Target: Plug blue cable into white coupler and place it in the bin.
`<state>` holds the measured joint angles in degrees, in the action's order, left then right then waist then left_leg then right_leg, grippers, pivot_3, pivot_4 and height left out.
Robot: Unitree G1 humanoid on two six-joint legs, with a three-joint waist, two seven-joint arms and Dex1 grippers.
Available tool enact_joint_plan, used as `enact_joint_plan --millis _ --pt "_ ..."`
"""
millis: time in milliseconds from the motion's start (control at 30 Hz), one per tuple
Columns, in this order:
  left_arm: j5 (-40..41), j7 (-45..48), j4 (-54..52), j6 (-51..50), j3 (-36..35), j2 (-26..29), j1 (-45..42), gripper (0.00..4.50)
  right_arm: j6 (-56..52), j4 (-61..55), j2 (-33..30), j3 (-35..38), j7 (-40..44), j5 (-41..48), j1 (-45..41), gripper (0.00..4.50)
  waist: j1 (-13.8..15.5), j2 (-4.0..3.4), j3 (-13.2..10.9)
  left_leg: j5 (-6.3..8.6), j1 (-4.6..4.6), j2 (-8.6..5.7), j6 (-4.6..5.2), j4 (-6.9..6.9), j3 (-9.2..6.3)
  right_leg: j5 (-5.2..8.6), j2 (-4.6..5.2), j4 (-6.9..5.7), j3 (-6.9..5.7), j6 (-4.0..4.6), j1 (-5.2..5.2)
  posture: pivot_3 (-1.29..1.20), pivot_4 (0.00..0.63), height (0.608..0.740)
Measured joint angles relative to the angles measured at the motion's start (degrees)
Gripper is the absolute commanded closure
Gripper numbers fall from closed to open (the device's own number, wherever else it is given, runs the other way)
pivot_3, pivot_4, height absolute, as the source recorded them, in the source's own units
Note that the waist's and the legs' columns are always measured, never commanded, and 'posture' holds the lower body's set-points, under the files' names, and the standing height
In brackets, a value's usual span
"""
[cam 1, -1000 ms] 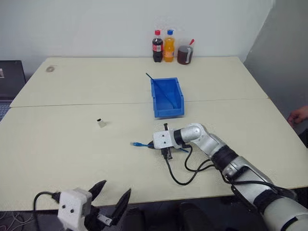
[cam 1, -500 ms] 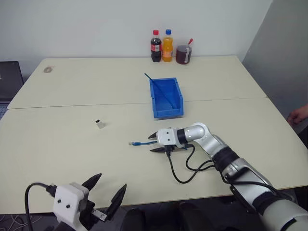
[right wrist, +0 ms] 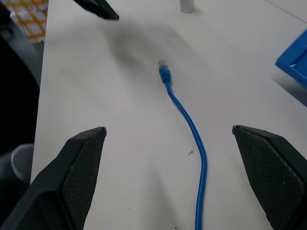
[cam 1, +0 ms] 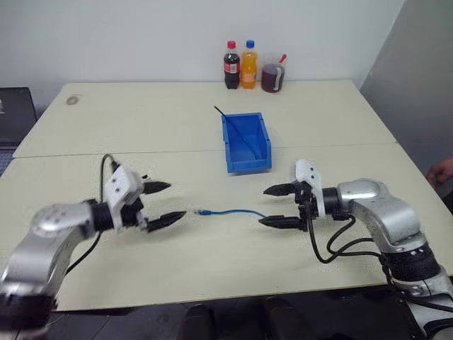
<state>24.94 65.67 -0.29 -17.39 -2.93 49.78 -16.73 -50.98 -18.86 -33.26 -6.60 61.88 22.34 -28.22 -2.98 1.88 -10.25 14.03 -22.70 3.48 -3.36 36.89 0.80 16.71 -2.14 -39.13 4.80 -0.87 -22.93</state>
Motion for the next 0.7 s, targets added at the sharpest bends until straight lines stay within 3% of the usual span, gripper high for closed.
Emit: enact_joint_plan --millis 267,500,700 --pt "-10.1 23.1 26.9 11.0 15.9 -4.8 -19.2 0.0 -16.8 -12.1 -3.3 9.4 -5.5 13.4 6.6 0.03 0.4 0.02 0.0 0.12 -1.12 0.03 0.19 0.1 -0.28 -0.14 -0.09 -0.02 -0.39 0.27 -0.95 0.0 0.15 0.74" --pt "-13.4 26.5 43.1 25.1 24.5 -7.6 -28.7 0.0 -21.5 -18.4 -4.5 13.8 -10.9 19.9 11.8 0.03 0.9 0.04 0.0 0.1 -1.3 -0.01 0.21 0.28 -0.58 -0.14 -0.07 -0.35 -0.64 0.27 -1.04 0.0 0.15 0.74" --pt "-12.2 26.3 48.4 30.4 29.8 -7.4 -32.1 1.24 -21.5 -19.8 -5.3 14.8 -14.3 22.6 14.3 0.0 0.9 0.05 0.0 0.09 -1.26 0.0 0.24 0.7 -0.68 0.01 -0.11 -0.85 -0.69 0.04 -1.02 0.0 0.15 0.74"
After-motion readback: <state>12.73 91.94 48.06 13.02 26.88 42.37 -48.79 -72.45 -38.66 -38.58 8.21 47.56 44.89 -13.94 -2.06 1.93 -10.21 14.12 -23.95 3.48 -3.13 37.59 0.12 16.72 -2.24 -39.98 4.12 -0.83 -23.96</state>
